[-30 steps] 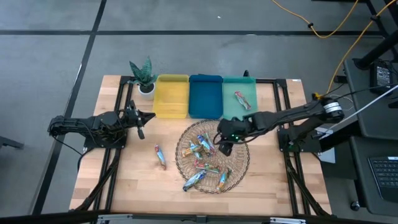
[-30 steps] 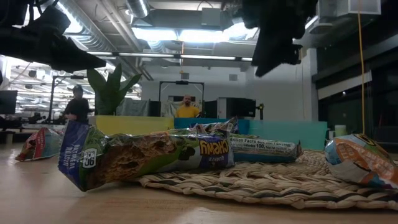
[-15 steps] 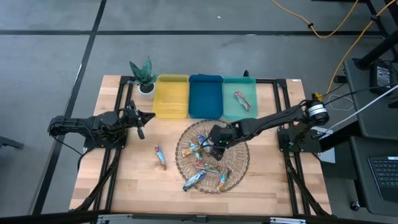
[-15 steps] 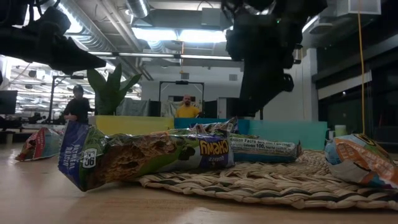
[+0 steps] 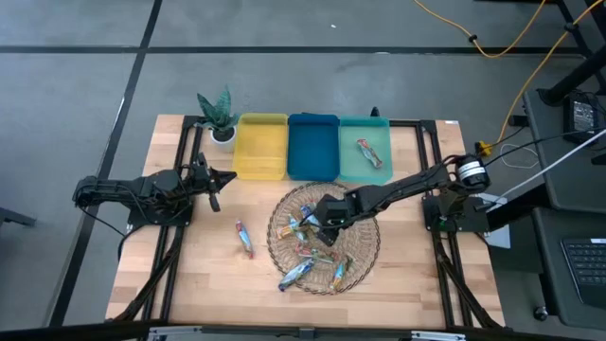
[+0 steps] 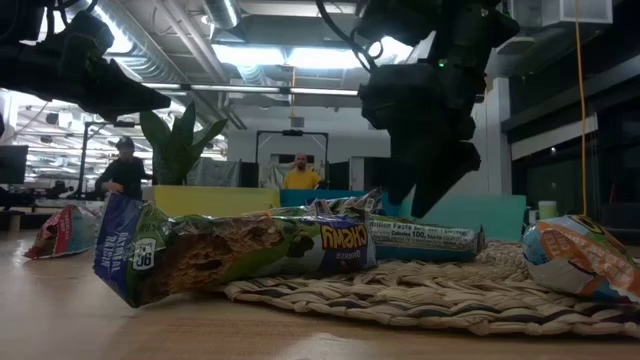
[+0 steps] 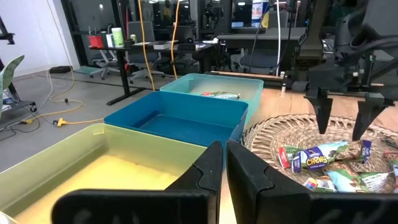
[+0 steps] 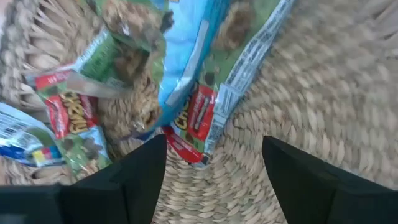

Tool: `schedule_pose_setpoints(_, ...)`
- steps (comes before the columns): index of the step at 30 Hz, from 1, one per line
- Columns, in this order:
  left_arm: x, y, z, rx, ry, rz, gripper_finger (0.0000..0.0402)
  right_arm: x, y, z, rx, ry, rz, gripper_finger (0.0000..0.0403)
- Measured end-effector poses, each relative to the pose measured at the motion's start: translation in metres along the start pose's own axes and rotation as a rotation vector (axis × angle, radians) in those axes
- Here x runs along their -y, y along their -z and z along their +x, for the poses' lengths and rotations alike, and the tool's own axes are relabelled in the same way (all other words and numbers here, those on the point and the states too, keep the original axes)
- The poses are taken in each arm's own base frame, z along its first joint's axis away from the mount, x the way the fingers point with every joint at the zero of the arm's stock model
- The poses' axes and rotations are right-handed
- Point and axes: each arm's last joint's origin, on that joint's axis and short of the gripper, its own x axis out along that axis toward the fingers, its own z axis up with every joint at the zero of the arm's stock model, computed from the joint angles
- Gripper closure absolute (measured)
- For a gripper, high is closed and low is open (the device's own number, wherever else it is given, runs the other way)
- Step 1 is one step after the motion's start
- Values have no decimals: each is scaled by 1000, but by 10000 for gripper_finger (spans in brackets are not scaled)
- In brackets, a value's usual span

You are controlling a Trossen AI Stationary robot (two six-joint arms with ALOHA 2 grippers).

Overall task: Pick and place Granola Bars by type
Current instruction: Put the red granola bar into the green bin

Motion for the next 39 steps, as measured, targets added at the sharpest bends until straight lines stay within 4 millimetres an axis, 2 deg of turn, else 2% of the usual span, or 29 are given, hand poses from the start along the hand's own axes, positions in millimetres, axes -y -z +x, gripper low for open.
schedule_pose_setpoints(14, 0, 0, 0, 3, 0, -2, 386, -2, 1, 28, -35, -8, -7, 145)
schedule_pose_setpoints(19, 0, 0, 0, 3, 0, -2, 386, -2, 1, 28, -31, -13, -7, 195)
schedule_pose_setpoints(30, 0, 0, 0, 3, 0, -1, 386, -3, 1, 28, -65, -46, -11, 357)
schedule_pose_setpoints(34, 0, 0, 0, 3, 0, -2, 386, -3, 2, 28, -89, -70, -26, 381)
schedule_pose_setpoints(39, 0, 0, 0, 3, 0, -2, 386, -7, -2, 21, -103, -70, -30, 378)
